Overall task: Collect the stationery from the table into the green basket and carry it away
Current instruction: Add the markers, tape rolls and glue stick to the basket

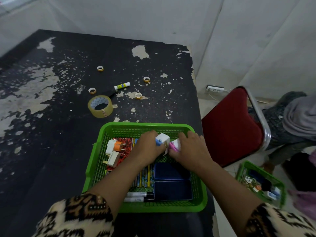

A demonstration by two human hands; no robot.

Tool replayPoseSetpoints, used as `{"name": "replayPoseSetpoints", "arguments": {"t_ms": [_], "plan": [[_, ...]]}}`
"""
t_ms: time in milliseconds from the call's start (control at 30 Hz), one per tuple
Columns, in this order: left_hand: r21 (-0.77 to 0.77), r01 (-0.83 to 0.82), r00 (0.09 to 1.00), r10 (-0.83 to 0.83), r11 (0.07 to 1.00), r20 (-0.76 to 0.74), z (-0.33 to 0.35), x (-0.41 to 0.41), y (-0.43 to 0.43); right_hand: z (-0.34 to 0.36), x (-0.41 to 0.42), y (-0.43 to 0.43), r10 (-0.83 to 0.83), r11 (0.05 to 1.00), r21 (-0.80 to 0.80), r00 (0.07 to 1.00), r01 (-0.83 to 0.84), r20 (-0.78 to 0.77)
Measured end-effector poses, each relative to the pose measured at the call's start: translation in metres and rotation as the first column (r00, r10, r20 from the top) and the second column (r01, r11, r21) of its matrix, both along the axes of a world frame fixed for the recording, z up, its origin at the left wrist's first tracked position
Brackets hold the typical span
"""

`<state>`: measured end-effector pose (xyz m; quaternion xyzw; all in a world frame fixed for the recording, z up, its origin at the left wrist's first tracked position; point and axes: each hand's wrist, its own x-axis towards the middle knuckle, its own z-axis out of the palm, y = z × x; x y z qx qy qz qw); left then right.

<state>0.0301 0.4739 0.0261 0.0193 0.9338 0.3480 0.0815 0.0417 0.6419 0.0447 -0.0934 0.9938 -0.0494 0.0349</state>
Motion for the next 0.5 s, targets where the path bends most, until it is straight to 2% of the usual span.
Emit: {"name": "replayPoseSetpoints", "arguments": {"t_ms": [100, 200, 267, 400, 500], "plan": [[0.082, 0.002, 1.0, -0.001, 0.997, -0.013, -0.002, -0.005, 0.002, 0.002, 0.0, 0.0, -0.045, 0.998, 0.044, 0.998, 0.047, -0.031], [0.134, 0.068, 0.997, -0.071, 0.989, 0.013, -0.011, -0.01, 0.005, 0.004, 0.001, -0.004, -0.028, 0.99, 0.136, 0.999, 0.032, -0.038], [0.167, 0.097, 0.994, -0.105, 0.981, 0.04, -0.016, -0.012, 0.007, 0.004, 0.001, -0.006, -0.012, 0.989, 0.145, 0.999, 0.018, -0.037], [0.342, 0.07, 0.981, -0.127, 0.937, 0.147, -0.016, -0.013, 0.006, 0.001, 0.004, -0.008, 0.01, 0.984, 0.178, 0.999, -0.018, 0.045], [0.373, 0.056, 0.972, -0.136, 0.926, 0.191, -0.015, -0.009, 0.005, -0.001, 0.005, -0.004, 0.032, 0.986, 0.163, 0.998, -0.041, 0.059]]}}
